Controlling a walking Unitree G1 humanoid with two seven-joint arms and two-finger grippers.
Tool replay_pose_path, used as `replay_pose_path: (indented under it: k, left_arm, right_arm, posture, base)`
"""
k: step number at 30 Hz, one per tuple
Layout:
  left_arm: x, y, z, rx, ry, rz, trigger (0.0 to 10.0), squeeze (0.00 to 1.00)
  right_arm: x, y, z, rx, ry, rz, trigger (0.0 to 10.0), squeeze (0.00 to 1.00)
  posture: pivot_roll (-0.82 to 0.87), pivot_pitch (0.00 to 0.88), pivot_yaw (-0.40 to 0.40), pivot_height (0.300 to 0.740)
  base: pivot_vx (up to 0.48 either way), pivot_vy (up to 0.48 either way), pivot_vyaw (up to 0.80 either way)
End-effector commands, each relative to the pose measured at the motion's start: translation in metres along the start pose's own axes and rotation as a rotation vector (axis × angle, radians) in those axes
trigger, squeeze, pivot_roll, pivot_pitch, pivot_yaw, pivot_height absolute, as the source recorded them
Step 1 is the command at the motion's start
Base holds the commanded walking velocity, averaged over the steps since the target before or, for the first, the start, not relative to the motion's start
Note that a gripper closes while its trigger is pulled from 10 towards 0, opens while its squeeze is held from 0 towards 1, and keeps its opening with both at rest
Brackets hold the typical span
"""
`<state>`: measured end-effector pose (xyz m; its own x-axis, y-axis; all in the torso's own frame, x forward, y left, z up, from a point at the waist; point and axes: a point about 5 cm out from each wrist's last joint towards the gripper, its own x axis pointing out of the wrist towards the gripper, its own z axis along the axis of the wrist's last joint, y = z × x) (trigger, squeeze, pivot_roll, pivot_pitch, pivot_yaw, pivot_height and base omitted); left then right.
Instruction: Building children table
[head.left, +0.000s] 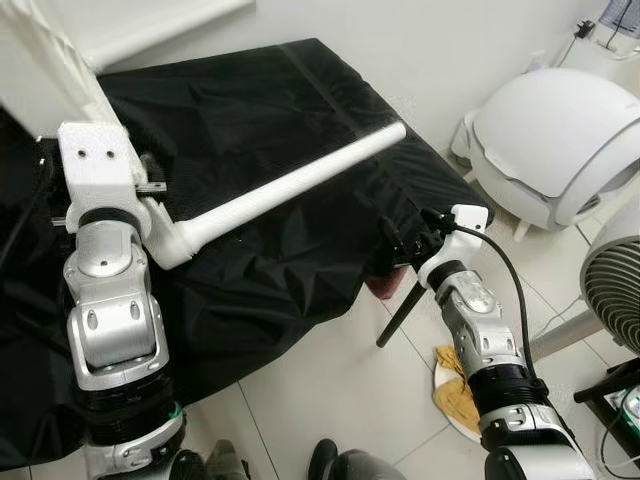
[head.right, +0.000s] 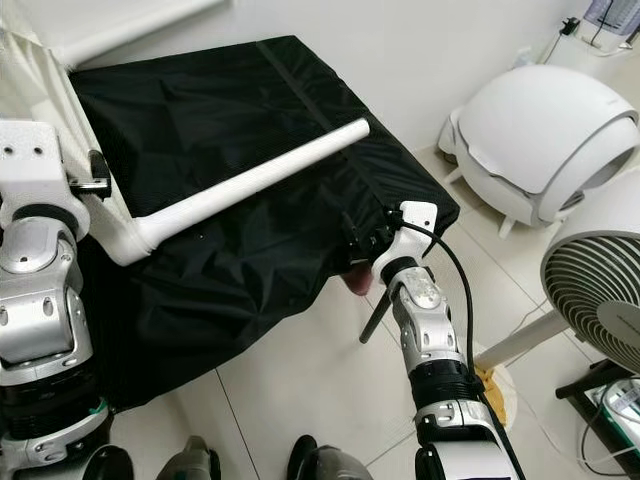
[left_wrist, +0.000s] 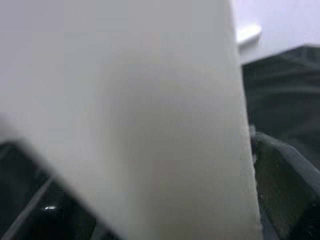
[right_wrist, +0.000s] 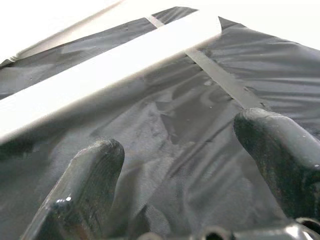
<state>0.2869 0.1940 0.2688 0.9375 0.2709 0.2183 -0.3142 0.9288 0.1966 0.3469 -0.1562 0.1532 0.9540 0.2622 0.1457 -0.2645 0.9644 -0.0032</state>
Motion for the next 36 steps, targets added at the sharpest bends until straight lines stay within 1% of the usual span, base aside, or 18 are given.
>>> replay_pose_path:
  k: [1,4,5,8,10,11,12,14,17,18,20,23,24,26,28,31,33,36]
  left_arm:
    - [-0.005,-0.007,0.009,-0.002,-0.062,-0.121,10.0,0.0]
    - [-0.007,-0.007,0.014,0.02,-0.094,-0.189,10.0,0.0]
    - [-0.012,-0.012,0.019,0.01,-0.129,-0.304,10.0,0.0]
    - [-0.013,-0.014,0.021,0.03,-0.149,-0.341,10.0,0.0]
    - [-0.022,-0.021,0.02,0.032,-0.165,-0.474,10.0,0.0]
    - [-0.025,-0.023,0.02,0.028,-0.169,-0.518,10.0,0.0]
    - [-0.025,-0.023,0.02,0.028,-0.169,-0.518,10.0,0.0]
    - [-0.038,-0.027,0.01,0.061,-0.138,-0.672,10.0,0.0]
    - [-0.042,-0.028,0.005,0.081,-0.115,-0.729,10.0,0.0]
    - [-0.047,-0.025,0.0,0.103,-0.097,-0.787,10.0,0.0]
    - [-0.053,-0.017,-0.005,0.059,-0.052,-0.862,10.0,0.0]
    - [-0.056,-0.012,-0.006,0.052,-0.047,-0.891,10.0,0.0]
    - [-0.056,-0.006,-0.009,0.012,-0.026,-0.899,10.0,0.0]
    - [-0.056,-0.006,-0.009,0.012,-0.026,-0.899,10.0,0.0]
    - [-0.055,0.005,-0.01,-0.018,-0.023,-0.907,10.0,0.0]
    - [-0.051,0.016,-0.015,-0.007,-0.019,-0.893,10.0,0.0]
    - [-0.046,0.024,-0.026,-0.009,0.011,-0.871,10.0,0.0]
    - [-0.039,0.027,-0.035,0.01,0.044,-0.844,10.0,0.0]
  right_arm:
    - [0.0,0.0,-0.003,-0.002,0.01,0.004,10.0,0.0]
    - [-0.001,-0.001,-0.003,-0.003,0.01,0.001,10.0,0.0]
    - [-0.002,-0.002,-0.003,-0.004,0.011,-0.002,10.0,0.0]
    - [-0.002,-0.002,-0.003,-0.004,0.012,-0.003,10.0,0.0]
    - [-0.001,-0.002,-0.004,-0.004,0.014,-0.002,10.0,0.0]
    - [-0.001,-0.002,-0.004,-0.004,0.014,-0.001,10.0,0.0]
    - [-0.001,-0.002,-0.004,-0.004,0.014,-0.001,10.0,0.0]
    - [0.001,-0.001,-0.003,-0.004,0.013,0.004,10.0,0.0]
    - [0.002,0.0,-0.002,-0.004,0.013,0.005,10.0,0.0]
    - [0.003,0.0,-0.002,-0.004,0.012,0.007,10.0,0.0]
    - [0.003,0.0,-0.002,-0.006,0.011,0.011,10.0,0.0]
    - [0.004,0.001,-0.002,-0.008,0.012,0.013,10.0,0.0]
    - [0.004,0.001,-0.002,-0.009,0.013,0.014,10.0,0.0]
    - [0.004,0.001,-0.002,-0.009,0.013,0.014,10.0,0.0]
    - [0.006,0.003,-0.002,-0.005,0.018,0.021,10.0,0.0]
    - [0.009,0.003,-0.001,-0.001,0.022,0.024,10.0,0.0]
    - [0.012,0.004,-0.001,-0.005,0.022,0.028,10.0,0.0]
    - [0.013,0.004,0.0,-0.008,0.021,0.03,10.0,0.0]
  posture:
    - [0.09,0.081,-0.061,0.74]
    - [0.09,0.083,-0.061,0.74]
    - [0.1,0.088,-0.061,0.74]
    - [0.1,0.088,-0.061,0.74]
    - [0.1,0.099,-0.068,0.74]
    - [0.1,0.099,-0.068,0.74]
    - [0.1,0.099,-0.068,0.74]
    - [0.11,0.116,-0.069,0.74]
    - [0.11,0.116,-0.069,0.74]
    - [0.11,0.12,-0.07,0.74]
    - [0.12,0.128,-0.074,0.74]
    - [0.12,0.129,-0.077,0.74]
    - [0.12,0.129,-0.078,0.74]
    - [0.12,0.129,-0.078,0.74]
    - [0.12,0.131,-0.085,0.74]
    - [0.12,0.127,-0.089,0.74]
    - [0.12,0.122,-0.094,0.74]
    - [0.13,0.121,-0.097,0.74]
  base:
    - [0.0,0.0,0.0]
    - [0.0,0.0,0.0]
    - [0.0,0.0,0.0]
    - [0.0,0.0,0.0]
    - [0.0,0.0,0.0]
    - [0.0,0.0,0.0]
    - [0.0,0.0,0.0]
    - [0.0,0.0,0.0]
    - [0.0,0.0,0.0]
    - [0.0,0.0,0.0]
    - [0.0,0.0,0.0]
    - [0.0,0.0,0.0]
    - [0.0,0.0,0.0]
    - [0.0,0.0,0.0]
    - [0.0,0.0,0.0]
    - [0.0,0.0,0.0]
    - [0.0,0.0,0.0]
    - [0.0,0.0,0.0]
